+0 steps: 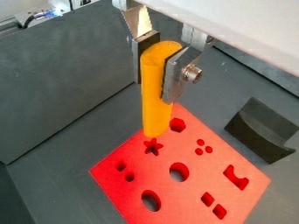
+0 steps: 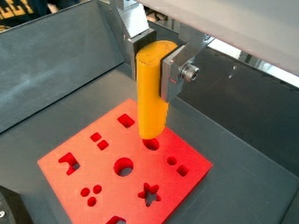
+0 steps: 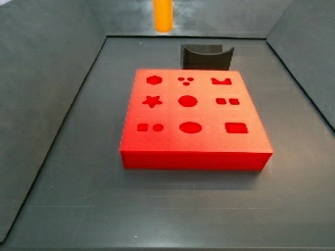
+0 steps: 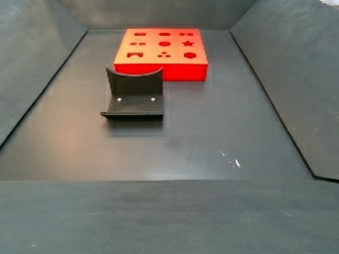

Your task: Insert the oval object.

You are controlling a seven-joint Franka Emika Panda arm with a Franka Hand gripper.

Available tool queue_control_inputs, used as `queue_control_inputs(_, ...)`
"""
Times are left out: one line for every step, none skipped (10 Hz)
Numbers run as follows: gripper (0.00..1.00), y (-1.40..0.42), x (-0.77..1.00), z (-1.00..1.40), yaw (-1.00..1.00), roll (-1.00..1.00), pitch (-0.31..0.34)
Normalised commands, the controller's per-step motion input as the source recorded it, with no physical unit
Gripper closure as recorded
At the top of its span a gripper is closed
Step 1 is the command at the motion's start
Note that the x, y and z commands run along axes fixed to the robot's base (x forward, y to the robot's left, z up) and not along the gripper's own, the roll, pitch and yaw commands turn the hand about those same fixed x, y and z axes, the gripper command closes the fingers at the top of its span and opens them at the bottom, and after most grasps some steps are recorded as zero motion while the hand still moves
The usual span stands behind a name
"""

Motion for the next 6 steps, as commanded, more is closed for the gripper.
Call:
queue_control_inputs(1.00,-0.25,0.10,-0.17,-0.69,-0.02,-0.030)
queue_control_inputs(1.00,-0.23,0.00,-0.24,-0.96,0.00,-0.019)
queue_control_inputs(1.00,-0.18,0.00,-0.32,-1.00,0.00,0.000)
queue_control_inputs(1.00,-0.17,0.00,-0.33,-1.00,0.00,0.000)
queue_control_inputs(1.00,-0.02,0.00,-0.36,-1.00,0.01,0.000)
queue_control_inputs(1.00,0.00,0.00,-0.37,-1.00,0.02,0.000)
